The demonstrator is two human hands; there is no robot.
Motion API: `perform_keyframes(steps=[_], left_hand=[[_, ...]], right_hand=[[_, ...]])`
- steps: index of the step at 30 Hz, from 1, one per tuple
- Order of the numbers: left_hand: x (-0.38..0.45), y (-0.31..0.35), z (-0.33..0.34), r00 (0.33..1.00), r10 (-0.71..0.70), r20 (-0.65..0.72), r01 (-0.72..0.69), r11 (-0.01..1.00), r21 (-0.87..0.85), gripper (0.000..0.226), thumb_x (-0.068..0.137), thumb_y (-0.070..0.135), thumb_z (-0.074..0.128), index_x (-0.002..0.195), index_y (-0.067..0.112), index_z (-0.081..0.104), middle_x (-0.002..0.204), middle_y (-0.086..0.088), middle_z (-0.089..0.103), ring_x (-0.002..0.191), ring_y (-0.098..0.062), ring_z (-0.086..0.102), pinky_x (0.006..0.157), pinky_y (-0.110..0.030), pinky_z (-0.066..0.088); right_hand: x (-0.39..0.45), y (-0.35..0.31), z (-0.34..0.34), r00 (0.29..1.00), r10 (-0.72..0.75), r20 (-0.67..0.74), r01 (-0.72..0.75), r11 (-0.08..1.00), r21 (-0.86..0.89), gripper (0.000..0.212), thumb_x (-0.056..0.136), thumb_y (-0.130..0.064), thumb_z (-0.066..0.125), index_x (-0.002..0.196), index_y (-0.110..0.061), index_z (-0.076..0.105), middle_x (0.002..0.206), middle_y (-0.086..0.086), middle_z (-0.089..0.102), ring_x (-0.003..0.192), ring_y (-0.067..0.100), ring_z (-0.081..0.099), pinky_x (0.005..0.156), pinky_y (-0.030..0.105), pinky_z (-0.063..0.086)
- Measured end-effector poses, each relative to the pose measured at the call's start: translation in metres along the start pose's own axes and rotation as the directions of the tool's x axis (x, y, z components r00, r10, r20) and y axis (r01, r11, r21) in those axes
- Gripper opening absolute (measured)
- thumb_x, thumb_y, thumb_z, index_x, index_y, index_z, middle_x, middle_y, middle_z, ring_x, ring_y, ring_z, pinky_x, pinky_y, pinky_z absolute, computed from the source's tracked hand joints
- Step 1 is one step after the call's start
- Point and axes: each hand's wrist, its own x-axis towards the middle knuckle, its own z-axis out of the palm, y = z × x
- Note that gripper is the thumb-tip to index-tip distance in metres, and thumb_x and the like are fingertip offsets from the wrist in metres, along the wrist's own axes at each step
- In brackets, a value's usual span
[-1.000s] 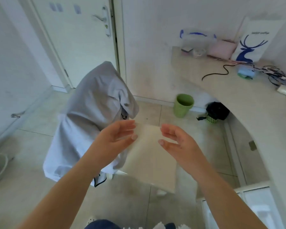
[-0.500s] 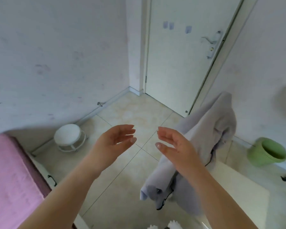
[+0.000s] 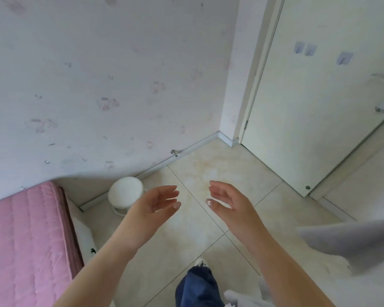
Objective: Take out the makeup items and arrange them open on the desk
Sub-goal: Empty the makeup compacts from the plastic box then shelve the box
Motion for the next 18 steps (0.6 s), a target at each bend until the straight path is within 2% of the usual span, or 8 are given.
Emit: perform_keyframes(steps=[2,5,7,9,12,15,18], left_hand=[[0.051,0.010,0.004,1.000,-0.010,-0.001,0.010,1.000,0.016,0.027,0.084,0.020,0.069,0.104,0.038,0.065,0.107,0.021,0.069,0.100,0.003,0.064,0.074,-0.009,0.049],[0.114,0.033,0.016,1.000,-0.019,0.023,0.018,1.000,0.024,0.027,0.082,0.020,0.071,0.099,0.040,0.066,0.105,0.019,0.071,0.100,0.000,0.065,0.088,-0.023,0.048],[0.155,0.052,0.030,0.997,0.001,0.074,-0.004,1.000,0.031,0.028,0.075,0.029,0.074,0.099,0.042,0.067,0.107,0.017,0.070,0.104,-0.003,0.064,0.093,-0.027,0.046],[0.187,0.068,0.042,0.995,0.030,0.098,-0.033,0.999,0.029,0.029,0.075,0.029,0.075,0.101,0.041,0.067,0.109,0.016,0.070,0.104,-0.002,0.064,0.090,-0.022,0.045],[0.248,0.091,0.077,0.983,0.072,0.168,-0.074,0.997,0.010,0.029,0.082,0.017,0.071,0.104,0.035,0.066,0.107,0.015,0.071,0.099,0.002,0.065,0.076,-0.009,0.049],[0.300,0.111,0.127,0.953,0.085,0.292,-0.099,0.994,0.035,0.029,0.083,0.018,0.069,0.107,0.033,0.065,0.107,0.014,0.071,0.098,0.003,0.065,0.075,-0.010,0.048],[0.347,0.127,0.184,0.892,0.094,0.441,-0.129,0.990,0.050,0.030,0.083,0.020,0.069,0.109,0.034,0.064,0.107,0.016,0.070,0.098,0.005,0.064,0.076,-0.009,0.047]], right_hand=[[0.048,0.000,-0.015,1.000,0.006,0.006,-0.006,1.000,0.008,0.035,0.085,-0.025,0.066,0.114,-0.041,0.055,0.115,-0.023,0.060,0.106,-0.016,0.052,0.073,0.003,0.042],[0.102,-0.004,-0.043,1.000,-0.009,-0.019,0.009,1.000,0.007,0.036,0.085,-0.024,0.066,0.116,-0.040,0.055,0.115,-0.022,0.060,0.105,-0.017,0.051,0.073,-0.002,0.040],[0.133,-0.007,-0.069,0.998,-0.016,-0.057,0.016,1.000,0.001,0.037,0.084,-0.026,0.067,0.117,-0.040,0.055,0.114,-0.023,0.060,0.104,-0.018,0.051,0.073,-0.003,0.039],[0.156,-0.010,-0.091,0.995,-0.019,-0.098,0.018,1.000,-0.015,0.037,0.084,-0.027,0.067,0.116,-0.042,0.055,0.114,-0.023,0.060,0.104,-0.018,0.052,0.072,-0.002,0.040],[0.183,-0.011,-0.143,0.974,-0.002,-0.226,0.005,1.000,0.014,0.036,0.083,-0.026,0.068,0.112,-0.043,0.056,0.112,-0.021,0.062,0.104,-0.014,0.054,0.073,-0.001,0.041],[0.193,-0.006,-0.197,0.928,0.030,-0.372,-0.017,0.999,0.039,0.036,0.082,-0.025,0.069,0.109,-0.045,0.056,0.111,-0.019,0.063,0.104,-0.011,0.056,0.075,0.004,0.044],[0.197,0.007,-0.246,0.855,0.063,-0.515,-0.039,0.998,0.057,0.035,0.082,-0.025,0.069,0.109,-0.044,0.056,0.111,-0.019,0.063,0.104,-0.011,0.056,0.075,0.004,0.044]])
